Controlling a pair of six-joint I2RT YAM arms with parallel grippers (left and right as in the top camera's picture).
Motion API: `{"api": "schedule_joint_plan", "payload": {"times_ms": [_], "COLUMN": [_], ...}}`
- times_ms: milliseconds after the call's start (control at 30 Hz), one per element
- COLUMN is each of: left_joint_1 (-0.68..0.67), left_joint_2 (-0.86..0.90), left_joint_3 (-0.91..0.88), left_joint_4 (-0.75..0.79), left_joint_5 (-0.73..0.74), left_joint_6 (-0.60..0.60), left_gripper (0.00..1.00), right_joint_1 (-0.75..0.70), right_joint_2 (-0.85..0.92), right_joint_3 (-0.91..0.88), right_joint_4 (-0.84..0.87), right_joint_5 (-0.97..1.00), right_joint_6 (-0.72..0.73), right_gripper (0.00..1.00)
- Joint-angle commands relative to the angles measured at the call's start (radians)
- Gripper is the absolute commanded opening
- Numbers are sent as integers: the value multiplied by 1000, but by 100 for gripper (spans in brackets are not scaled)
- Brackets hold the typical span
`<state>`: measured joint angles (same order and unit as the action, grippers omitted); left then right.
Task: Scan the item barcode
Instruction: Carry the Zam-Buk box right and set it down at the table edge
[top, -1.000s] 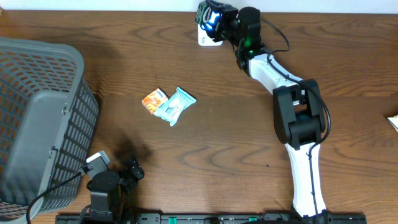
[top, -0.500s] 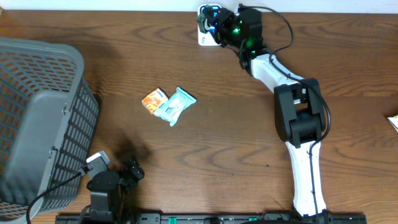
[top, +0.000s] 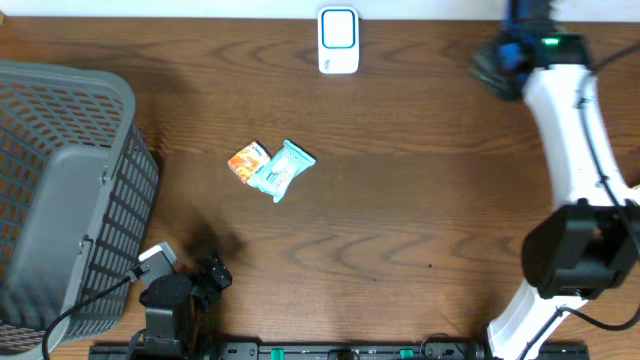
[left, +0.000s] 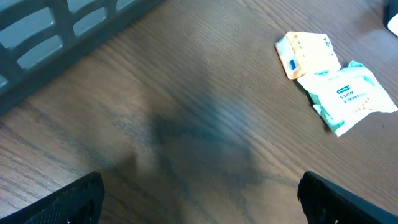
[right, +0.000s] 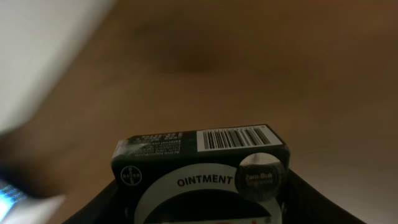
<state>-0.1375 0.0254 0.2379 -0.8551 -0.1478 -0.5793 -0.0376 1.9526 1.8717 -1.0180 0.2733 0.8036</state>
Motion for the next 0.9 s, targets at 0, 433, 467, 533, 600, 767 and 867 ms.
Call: {"api": "schedule_joint_plan", "payload": {"times_ms": [0, 433, 467, 533, 600, 767, 867], "left_joint_1": [3, 3, 3, 3, 3, 3, 3], "left_joint_2": [-2, -2, -2, -2, -2, -2, -2], "left_joint_3": [-6, -6, -6, -6, -6, -6, -6], "left_joint_4": [-59, -59, -59, -59, -59, -59, -59], "left_joint_5": [-29, -29, -29, -29, -29, -29, -29], "left_joint_6": [5, 5, 5, 5, 5, 5, 5], "left_gripper": [98, 98, 98, 98, 98, 98, 98], "right_joint_1": [-123, -462, -468, -464, -440, -312, -219], "right_joint_2": [50, 90, 72, 45, -13, -176, -216], "right_joint_3": [-51, -227, -200, -171, -141, -138, -138], "right_joint_4": [-66, 70, 44, 27, 0, -106, -179], "right_joint_5": [340, 306, 244, 147, -19, -290, -291], "right_joint_6": [-53, -140, -143, -143, -143, -109, -56], "right_gripper": [42, 99, 99, 99, 99, 99, 99]}}
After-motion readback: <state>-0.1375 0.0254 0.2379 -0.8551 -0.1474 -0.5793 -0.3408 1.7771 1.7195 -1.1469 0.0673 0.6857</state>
